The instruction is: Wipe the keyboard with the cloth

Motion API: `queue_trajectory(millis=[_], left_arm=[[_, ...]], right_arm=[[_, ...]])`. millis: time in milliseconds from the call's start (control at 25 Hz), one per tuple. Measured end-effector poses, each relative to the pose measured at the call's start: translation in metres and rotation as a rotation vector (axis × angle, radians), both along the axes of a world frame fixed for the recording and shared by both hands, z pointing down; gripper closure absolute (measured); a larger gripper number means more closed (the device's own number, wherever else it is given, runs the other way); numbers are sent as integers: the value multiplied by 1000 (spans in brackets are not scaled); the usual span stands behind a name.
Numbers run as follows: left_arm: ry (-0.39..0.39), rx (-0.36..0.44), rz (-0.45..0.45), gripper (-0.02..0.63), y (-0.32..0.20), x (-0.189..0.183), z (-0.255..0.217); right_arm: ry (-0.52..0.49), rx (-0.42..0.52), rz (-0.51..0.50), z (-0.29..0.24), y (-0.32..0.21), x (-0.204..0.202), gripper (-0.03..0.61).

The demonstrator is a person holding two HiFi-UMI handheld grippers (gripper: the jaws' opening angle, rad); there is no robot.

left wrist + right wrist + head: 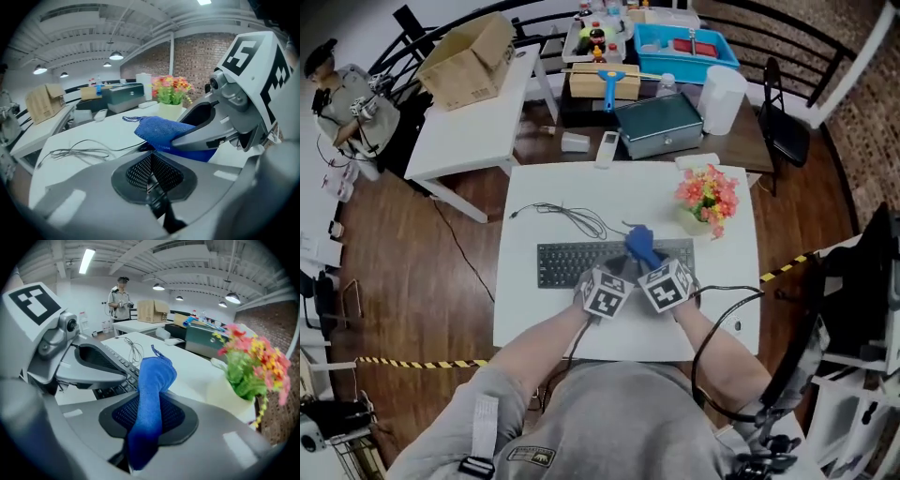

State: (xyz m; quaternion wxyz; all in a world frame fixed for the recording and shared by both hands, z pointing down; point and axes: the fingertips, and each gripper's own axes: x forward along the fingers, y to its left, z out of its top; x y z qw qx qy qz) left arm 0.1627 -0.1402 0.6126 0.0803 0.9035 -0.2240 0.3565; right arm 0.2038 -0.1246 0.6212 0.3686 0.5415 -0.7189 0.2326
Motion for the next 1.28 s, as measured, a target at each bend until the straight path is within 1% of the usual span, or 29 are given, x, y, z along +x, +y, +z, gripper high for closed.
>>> queue_trajectory(millis=[240, 400, 480, 600, 720, 920, 1120, 1280], left_arm=[[-29, 36, -244, 620, -46, -133, 3], [-47, 37, -373, 620, -61, -211, 6], [-53, 26, -422, 620, -65, -241, 9], [-61, -7, -454, 620, -68, -268, 15], [-64, -32, -448, 620, -65, -274, 23], [-56, -31, -414, 620, -67, -262, 21], [-51, -25, -348, 620, -59, -224, 17], [-41, -12, -276, 620, -47, -173, 13]], right_arm=[[-30, 13, -239, 1, -42, -134, 466], [-36, 9, -372, 7, -58, -213, 466], [-35, 3, -412, 10, -64, -242, 466], [-25, -29, -437, 21, -66, -268, 466], [-14, -47, -436, 30, -65, -273, 466], [-9, -50, -417, 28, -66, -263, 466], [7, -54, -365, 27, -55, -226, 466], [17, -60, -301, 26, -42, -175, 466]])
